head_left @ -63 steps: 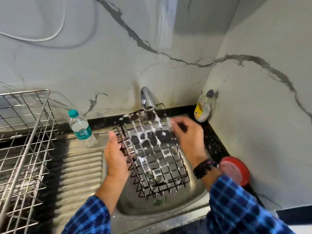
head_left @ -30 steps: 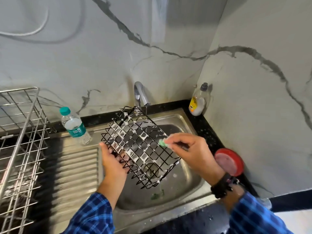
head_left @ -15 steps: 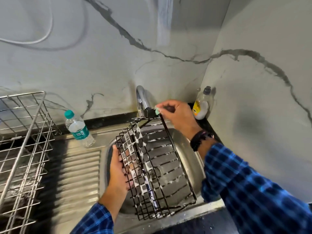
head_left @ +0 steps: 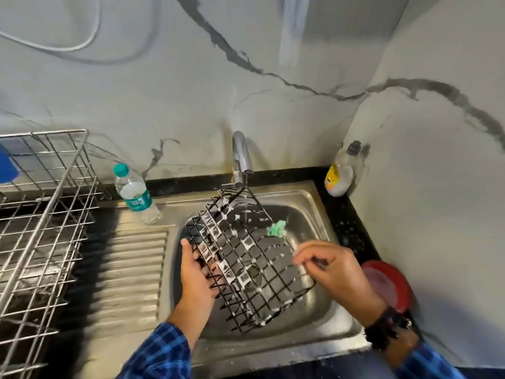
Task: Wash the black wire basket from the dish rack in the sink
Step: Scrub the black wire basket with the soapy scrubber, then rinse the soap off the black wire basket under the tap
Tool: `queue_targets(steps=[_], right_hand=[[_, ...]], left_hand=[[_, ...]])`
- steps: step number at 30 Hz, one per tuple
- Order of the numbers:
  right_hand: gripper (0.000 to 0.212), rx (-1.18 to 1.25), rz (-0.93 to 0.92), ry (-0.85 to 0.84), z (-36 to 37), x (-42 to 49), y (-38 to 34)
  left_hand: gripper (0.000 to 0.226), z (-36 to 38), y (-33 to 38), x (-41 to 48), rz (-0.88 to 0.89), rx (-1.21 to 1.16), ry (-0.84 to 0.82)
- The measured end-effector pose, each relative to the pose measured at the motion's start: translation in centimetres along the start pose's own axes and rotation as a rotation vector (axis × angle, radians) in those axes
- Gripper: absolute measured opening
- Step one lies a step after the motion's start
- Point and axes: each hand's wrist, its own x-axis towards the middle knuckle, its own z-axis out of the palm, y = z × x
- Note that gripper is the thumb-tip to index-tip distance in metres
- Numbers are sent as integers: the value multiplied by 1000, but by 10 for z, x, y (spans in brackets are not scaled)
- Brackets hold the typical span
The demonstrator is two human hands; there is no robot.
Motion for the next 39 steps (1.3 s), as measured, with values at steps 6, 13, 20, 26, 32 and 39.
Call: queue_targets(steps=[6,13,20,26,32,39], right_hand=[[31,282,262,53,-12,10,8],[24,50,164,-159,5,59,-11],[10,96,495,243,-37,21,29],[13,-668,917,-98,-93,-56,72],[23,-730,824,-42,-73,-49,70],[54,-21,632,-327,28,85,1]], left_hand=[[76,6,-9,5,-15,41,16],[81,7,-1,6,-21,42,-22],[81,-15,-2,25,-12,46,35],[79,-18,-8,42,-24,-16,85],[40,6,-8,48,-12,-135,149],[42,42,1,66,40,-252,176]])
